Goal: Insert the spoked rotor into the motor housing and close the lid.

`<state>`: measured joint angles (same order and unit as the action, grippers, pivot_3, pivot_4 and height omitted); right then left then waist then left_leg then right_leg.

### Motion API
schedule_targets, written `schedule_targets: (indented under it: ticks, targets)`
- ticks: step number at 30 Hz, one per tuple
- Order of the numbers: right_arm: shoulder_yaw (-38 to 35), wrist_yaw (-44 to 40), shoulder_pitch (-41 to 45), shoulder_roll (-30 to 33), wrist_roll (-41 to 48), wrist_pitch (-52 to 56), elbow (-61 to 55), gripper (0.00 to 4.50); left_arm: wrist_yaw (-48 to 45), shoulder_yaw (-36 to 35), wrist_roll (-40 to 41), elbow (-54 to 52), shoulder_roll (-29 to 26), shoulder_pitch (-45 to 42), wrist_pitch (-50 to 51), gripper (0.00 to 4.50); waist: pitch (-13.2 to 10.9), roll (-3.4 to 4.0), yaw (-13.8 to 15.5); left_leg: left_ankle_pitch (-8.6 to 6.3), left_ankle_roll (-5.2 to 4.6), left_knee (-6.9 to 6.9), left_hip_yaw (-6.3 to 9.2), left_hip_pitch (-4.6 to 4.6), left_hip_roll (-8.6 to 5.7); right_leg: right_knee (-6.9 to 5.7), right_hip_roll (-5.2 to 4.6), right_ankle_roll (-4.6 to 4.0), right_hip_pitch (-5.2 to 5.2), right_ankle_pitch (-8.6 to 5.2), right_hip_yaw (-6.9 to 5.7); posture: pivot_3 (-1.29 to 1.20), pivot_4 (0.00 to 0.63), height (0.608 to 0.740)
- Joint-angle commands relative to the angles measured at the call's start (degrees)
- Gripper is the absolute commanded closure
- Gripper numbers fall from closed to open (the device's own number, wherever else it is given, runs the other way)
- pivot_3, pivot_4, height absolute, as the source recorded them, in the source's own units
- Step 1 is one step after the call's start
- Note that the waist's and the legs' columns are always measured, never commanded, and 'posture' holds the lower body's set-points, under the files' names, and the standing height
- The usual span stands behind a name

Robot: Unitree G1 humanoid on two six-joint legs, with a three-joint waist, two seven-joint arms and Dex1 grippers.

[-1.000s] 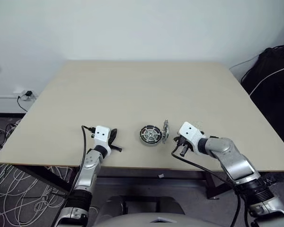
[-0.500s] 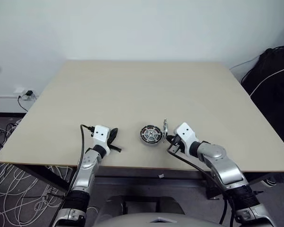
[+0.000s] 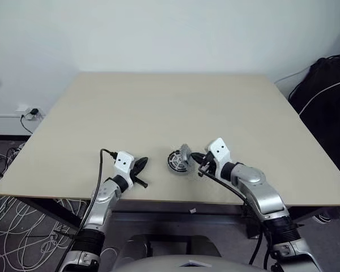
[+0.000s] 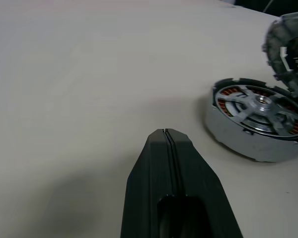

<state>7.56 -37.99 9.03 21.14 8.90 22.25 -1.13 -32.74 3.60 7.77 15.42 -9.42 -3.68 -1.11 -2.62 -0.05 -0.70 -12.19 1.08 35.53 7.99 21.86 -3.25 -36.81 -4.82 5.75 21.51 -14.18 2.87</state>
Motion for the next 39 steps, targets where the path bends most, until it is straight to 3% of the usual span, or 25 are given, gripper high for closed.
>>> schedule_targets:
  ticks: [1,5,23,31,38,39]
  targets:
    - [1.4,-3.14,2.1,-0.43,2.71,2.53,-2.27,4.48,-2.91,0.81,1.38,-2.8,-1.21,-0.62,0.49,4.5,0.0,0.01,-0.09,0.0,0.0,0.0,0.0,0.0,0.0,-0.01,0.0,0.0,0.0,0.0,0.0,0.0,0.0,0.74]
    - [2.69,-5.28,3.53,-0.76,4.03,5.05,-1.05,4.48,-4.91,1.19,1.64,-3.05,-1.89,-0.74,0.92,4.5,0.0,0.01,-0.01,0.0,0.01,0.01,0.0,-0.06,0.02,-0.02,0.02,-0.03,0.02,-0.02,-0.01,0.0,0.0,0.74]
    - [5.56,-4.14,12.7,-7.17,-1.97,-4.29,23.45,4.48,-6.2,1.48,2.63,-4.93,-2.79,-0.22,2.04,4.5,0.06,0.08,-0.18,0.0,0.0,-0.01,0.02,-0.18,0.01,-0.03,0.04,-0.01,0.0,0.01,-0.01,0.0,0.0,0.74]
    - [5.16,-3.31,11.04,-7.01,-2.44,-5.14,19.9,4.48,-7.19,1.94,3.08,-6.81,-2.71,0.18,3.67,4.5,0.15,0.22,-0.34,0.0,0.01,0.0,0.03,-0.23,0.01,-0.04,0.04,-0.03,-0.03,-0.01,0.0,0.0,0.0,0.74]
    - [1.83,1.47,6.95,-8.37,-0.63,-8.46,8.3,4.48,-7.48,2.35,3.13,-7.85,-2.63,0.11,4.53,4.5,0.13,0.23,-0.39,0.0,0.01,-0.06,0.04,-0.17,0.01,-0.04,0.04,-0.04,0.04,-0.02,0.02,0.0,0.0,0.74]
    - [1.23,2.98,6.26,-8.83,-0.6,-7.85,6.85,4.3,-7.37,2.35,3.17,-8.06,-2.63,0.17,4.77,4.5,0.13,0.23,-0.44,0.0,0.01,-0.06,0.04,-0.17,0.01,-0.03,0.04,-0.04,0.03,-0.02,0.02,0.0,0.0,0.74]
